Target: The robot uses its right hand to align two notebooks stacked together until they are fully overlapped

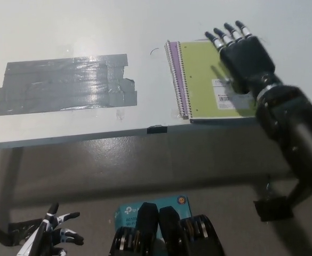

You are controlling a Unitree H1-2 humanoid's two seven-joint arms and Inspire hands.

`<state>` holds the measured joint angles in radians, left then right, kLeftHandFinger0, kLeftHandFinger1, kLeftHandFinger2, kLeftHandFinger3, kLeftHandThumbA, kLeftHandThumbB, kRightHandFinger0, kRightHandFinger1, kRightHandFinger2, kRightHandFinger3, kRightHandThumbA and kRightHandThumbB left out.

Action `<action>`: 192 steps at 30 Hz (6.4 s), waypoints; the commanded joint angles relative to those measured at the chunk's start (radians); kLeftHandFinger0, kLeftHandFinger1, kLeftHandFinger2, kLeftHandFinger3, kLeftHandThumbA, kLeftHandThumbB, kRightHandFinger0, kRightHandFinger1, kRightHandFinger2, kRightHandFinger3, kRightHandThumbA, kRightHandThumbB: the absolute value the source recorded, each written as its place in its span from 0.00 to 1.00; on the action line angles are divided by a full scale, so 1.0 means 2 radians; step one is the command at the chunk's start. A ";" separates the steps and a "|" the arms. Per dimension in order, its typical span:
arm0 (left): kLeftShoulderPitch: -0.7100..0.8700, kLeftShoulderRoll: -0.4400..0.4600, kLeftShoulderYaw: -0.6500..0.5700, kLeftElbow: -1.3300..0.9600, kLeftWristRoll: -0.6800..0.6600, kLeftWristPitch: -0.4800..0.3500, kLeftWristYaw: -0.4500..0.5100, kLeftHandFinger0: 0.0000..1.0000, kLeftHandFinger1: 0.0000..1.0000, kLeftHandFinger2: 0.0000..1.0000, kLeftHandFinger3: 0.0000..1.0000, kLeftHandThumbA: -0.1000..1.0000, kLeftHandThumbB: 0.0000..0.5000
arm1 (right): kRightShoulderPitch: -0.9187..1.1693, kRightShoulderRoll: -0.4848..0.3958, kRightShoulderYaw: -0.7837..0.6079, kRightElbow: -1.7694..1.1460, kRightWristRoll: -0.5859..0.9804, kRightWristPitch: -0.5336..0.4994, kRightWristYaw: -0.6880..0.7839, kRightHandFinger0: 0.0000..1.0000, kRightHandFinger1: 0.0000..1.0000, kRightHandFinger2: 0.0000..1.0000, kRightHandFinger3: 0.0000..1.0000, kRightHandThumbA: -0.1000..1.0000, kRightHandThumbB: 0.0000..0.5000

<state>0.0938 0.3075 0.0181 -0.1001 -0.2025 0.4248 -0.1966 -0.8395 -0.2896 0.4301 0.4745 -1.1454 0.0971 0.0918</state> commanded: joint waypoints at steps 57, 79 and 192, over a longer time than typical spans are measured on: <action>-0.001 -0.022 -0.011 -0.017 0.007 -0.004 -0.011 0.32 0.40 0.39 0.85 1.00 0.95 | 0.048 0.070 -0.063 0.034 -0.025 0.186 0.166 1.00 1.00 1.00 1.00 1.00 0.91; -0.012 -0.020 -0.017 -0.011 0.012 -0.007 -0.012 0.57 0.51 0.41 0.81 1.00 1.00 | 0.075 0.051 -0.024 0.003 0.011 0.186 0.276 1.00 1.00 1.00 1.00 1.00 0.94; 0.013 -0.045 -0.014 -0.035 0.016 -0.015 -0.005 0.44 0.47 0.45 0.85 1.00 1.00 | -0.010 0.083 -0.003 0.052 -0.049 0.186 0.255 1.00 1.00 1.00 1.00 1.00 1.00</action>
<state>0.1160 0.2155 -0.0194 -0.1377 -0.1668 0.4240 -0.2028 -0.8343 -0.0933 0.4346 0.5442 -1.2755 0.4676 0.5795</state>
